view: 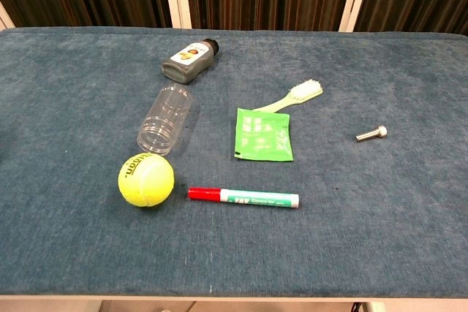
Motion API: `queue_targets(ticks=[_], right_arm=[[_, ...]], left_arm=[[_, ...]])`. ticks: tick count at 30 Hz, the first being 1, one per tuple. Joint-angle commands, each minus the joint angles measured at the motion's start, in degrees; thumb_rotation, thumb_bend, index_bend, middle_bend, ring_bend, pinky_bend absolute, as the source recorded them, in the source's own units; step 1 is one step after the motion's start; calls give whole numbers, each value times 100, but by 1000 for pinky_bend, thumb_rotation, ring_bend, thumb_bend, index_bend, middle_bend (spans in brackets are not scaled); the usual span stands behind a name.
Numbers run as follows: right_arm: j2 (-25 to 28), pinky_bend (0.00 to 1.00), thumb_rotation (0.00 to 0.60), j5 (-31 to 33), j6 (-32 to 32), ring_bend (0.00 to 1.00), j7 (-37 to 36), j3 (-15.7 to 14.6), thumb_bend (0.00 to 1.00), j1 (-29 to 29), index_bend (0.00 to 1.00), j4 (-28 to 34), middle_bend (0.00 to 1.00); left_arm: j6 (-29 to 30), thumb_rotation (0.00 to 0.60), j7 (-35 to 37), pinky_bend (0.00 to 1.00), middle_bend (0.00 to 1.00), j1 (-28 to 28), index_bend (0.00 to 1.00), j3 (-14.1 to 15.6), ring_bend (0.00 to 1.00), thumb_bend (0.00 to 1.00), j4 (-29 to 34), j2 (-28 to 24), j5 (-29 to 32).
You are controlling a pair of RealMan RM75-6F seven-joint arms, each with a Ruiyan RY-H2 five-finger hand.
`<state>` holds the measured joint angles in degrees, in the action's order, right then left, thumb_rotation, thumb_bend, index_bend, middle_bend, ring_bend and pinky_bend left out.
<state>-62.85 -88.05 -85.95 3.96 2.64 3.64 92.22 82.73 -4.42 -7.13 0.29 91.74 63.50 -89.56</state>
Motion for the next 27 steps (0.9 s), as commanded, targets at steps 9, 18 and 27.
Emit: queue_targets(ticks=[9,18,27], right_arm=[[10,186,600,4,13,84,-40,11,95,11,108,1,171],[-11,186,600,-15,105,84,-305,31,95,85,149,-175,171],[-376,186,600,85,1276,83,-1558,200,155,885,250,-1387,171]], left_arm=[[0,600,5,123,75,9,234,5,20,428,6,-14,18],[35,600,32,123,75,48,234,3,20,428,50,-18,65],[-38,600,212,123,75,67,234,-7,20,428,154,-56,202]])
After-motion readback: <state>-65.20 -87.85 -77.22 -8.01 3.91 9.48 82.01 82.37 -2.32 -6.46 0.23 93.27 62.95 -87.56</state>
